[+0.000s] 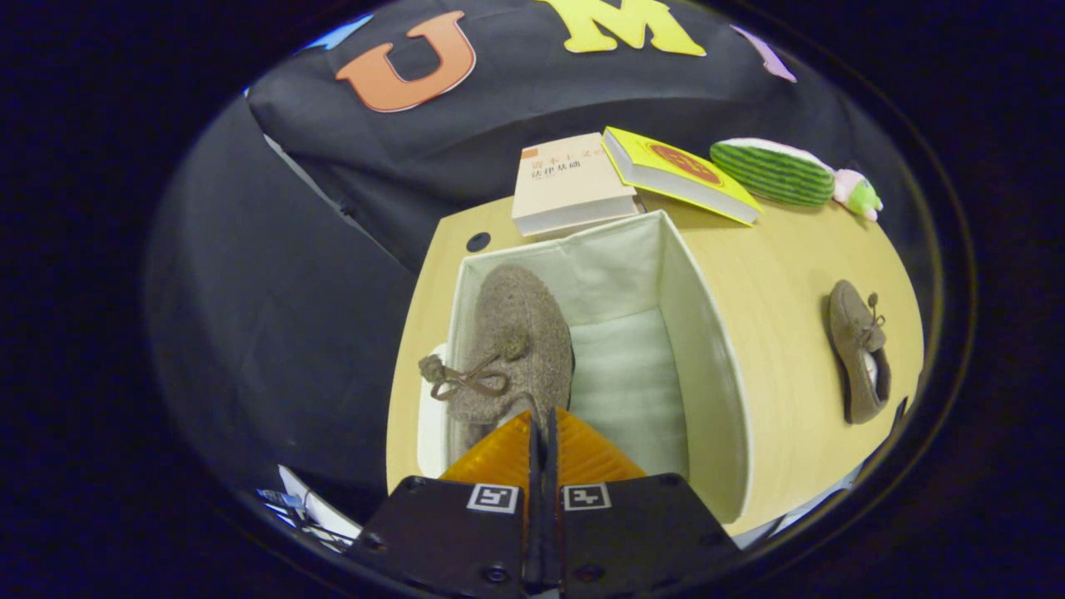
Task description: Open the storage box then place both shoes into the box .Put the left shoe in first, then the right shoe, with the right side of both shoes facing outward in a uniform manner.
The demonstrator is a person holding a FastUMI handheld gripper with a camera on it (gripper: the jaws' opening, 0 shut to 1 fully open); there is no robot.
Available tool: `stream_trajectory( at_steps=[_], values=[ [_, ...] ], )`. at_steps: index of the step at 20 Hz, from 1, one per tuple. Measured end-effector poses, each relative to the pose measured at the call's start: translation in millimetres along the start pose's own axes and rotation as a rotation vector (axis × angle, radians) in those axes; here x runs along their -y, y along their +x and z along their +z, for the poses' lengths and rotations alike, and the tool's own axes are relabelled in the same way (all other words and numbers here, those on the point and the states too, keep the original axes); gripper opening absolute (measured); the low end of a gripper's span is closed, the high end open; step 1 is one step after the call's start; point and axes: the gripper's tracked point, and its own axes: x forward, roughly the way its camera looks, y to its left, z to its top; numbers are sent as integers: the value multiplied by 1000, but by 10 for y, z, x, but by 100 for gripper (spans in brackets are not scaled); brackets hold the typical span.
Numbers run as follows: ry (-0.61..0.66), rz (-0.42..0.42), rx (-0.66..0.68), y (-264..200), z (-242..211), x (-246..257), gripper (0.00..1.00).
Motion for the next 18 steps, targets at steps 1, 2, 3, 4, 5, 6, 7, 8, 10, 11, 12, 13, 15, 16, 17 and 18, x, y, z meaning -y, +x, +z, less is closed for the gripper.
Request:
stream_trajectory(
  at_steps=[1,2,3,4,5,6,7,8,10,11,12,13,15,16,17,18],
  values=[
    [13,2,-7,36,-7,26,6],
    [16,10,-24,62,-28,28,6],
    [19,10,-38,86,-40,45,6],
    [17,16,-53,93,-62,48,7],
    [2,28,-73,96,-73,33,10],
    [-14,21,-85,72,-94,59,25],
    [-29,0,-80,44,-91,110,43],
    [-69,-35,-78,1,-83,179,62],
    [-128,-81,-41,-78,-20,253,82],
    [-144,-85,-26,-107,7,263,82],
    [-155,-94,-29,-155,-6,277,82],
    [-158,-97,-40,-214,-25,298,82],
    [-172,-112,-41,-357,-18,328,83],
    [-197,-129,-23,-438,31,367,83],
    [-224,-150,-4,-529,80,415,83],
    [-255,-168,9,-616,99,463,83]
  ],
)
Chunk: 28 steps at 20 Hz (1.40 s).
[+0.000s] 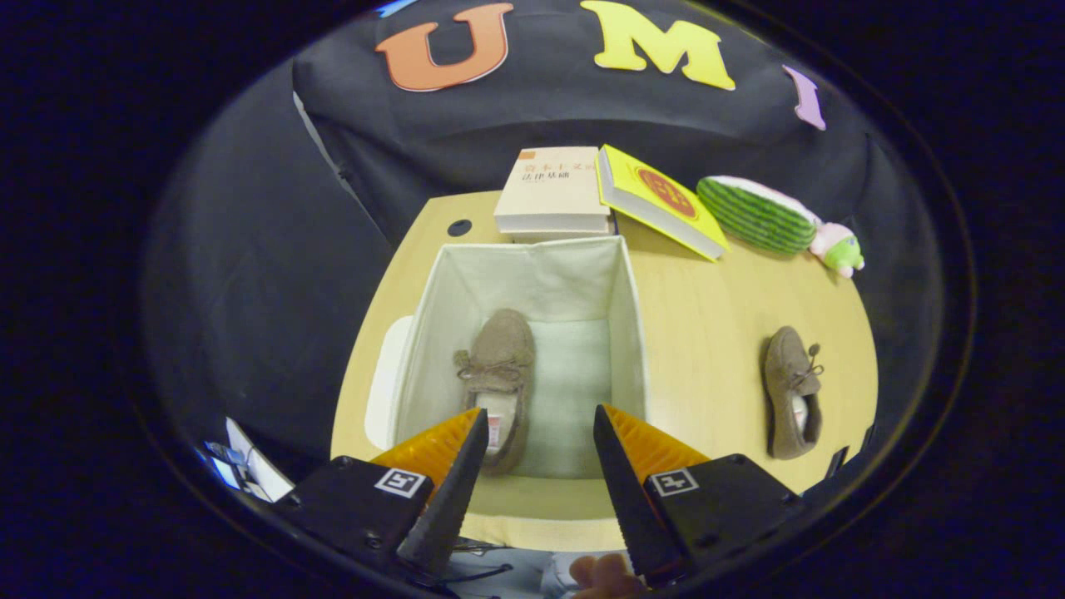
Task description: Open the storage box then place both shoes into the box .Put the left shoe in first, then the right shoe, with the right side of both shoes facing outward in a uniform manner.
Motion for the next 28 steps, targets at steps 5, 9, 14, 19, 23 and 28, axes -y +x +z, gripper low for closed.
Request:
stream_trajectory(
  at_steps=[5,9,14,19,23,28],
  values=[
    [-59,-56,50,-354,58,403,91],
    [-27,-119,66,-577,91,922,92],
    [67,-67,22,-676,13,1512,98],
    [139,-117,-69,-509,-220,2297,100],
    [95,-233,-78,-458,-298,2855,100],
    [145,-209,-148,-284,-528,3207,100]
  ],
)
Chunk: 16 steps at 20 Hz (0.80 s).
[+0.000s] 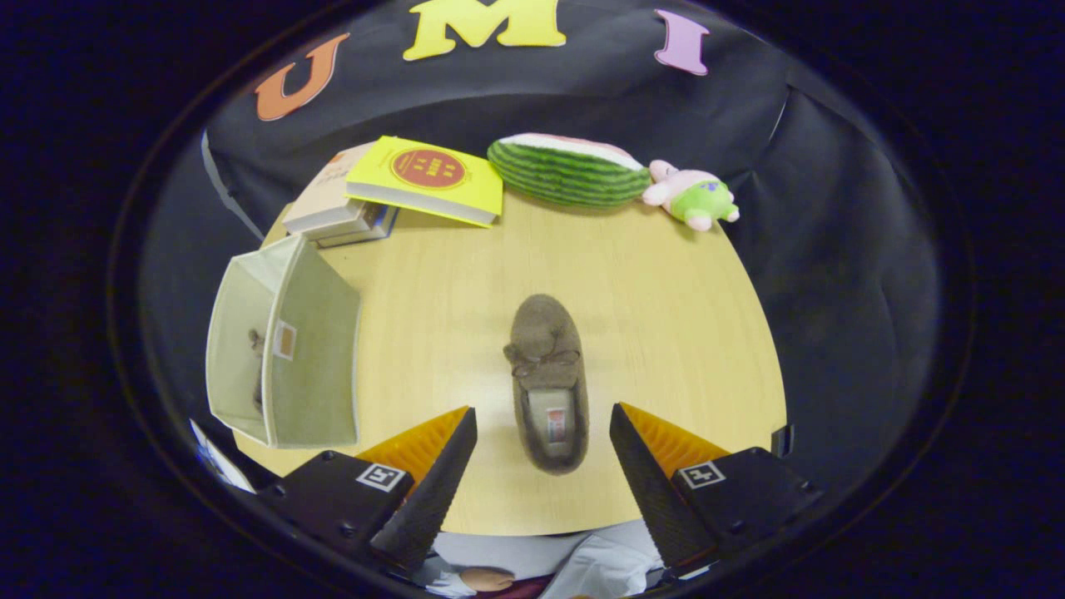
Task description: Open the storage box then place both shoes into the box .Put the left shoe in first, then the right shoe, with the right side of both shoes facing outward in a uniform manner.
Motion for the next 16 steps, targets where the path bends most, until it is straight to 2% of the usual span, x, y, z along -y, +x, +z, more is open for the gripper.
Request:
stream_trajectory(
  at_steps=[3,7,14,16],
  values=[
    [31,8,-25,250,-43,154,100],
    [7,-26,-67,611,-133,341,100],
    [-19,-38,-104,1088,-155,449,100],
    [-47,-98,-109,1230,-137,576,92]
  ],
)
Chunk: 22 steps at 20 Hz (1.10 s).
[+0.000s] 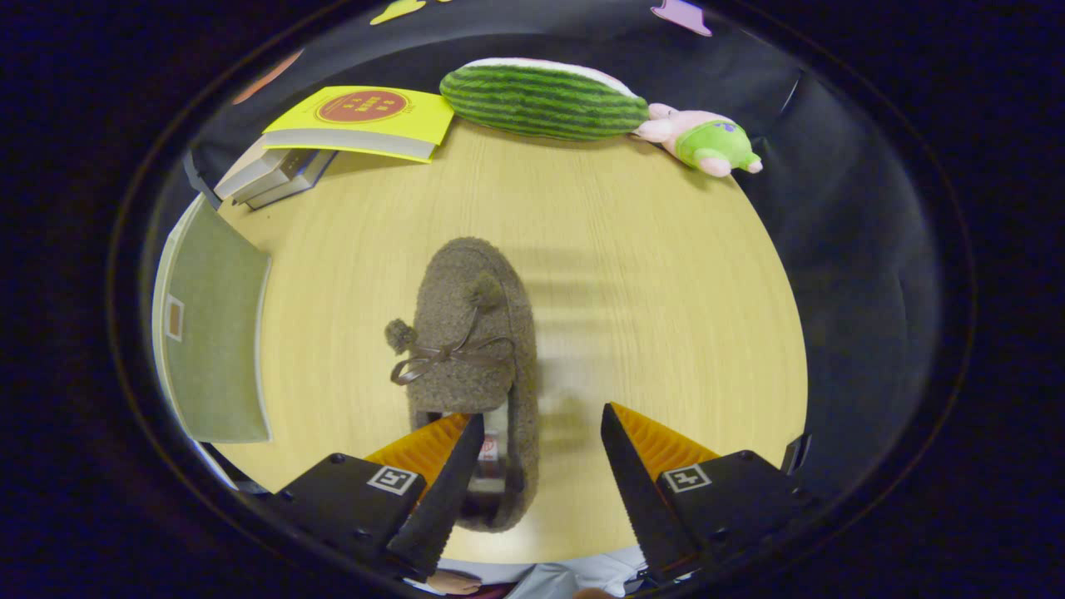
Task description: Open the storage box then place both shoes into the box .Put the left shoe in first, then the right shoe, with the right side of both shoes facing outward in a uniform manner.
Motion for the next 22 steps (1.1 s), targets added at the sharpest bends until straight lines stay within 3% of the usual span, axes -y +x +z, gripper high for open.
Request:
stream_trajectory(
  at_steps=[1,8,10,12,17,22],
  values=[
    [-8,-24,-9,79,-3,41,88],
    [-91,60,-42,229,-22,-155,57],
    [-73,73,-49,245,-67,-241,38],
    [-118,29,-30,226,-55,-243,19],
    [-131,-46,13,213,-49,-243,8],
    [-18,38,23,89,-8,-282,6]
  ],
)
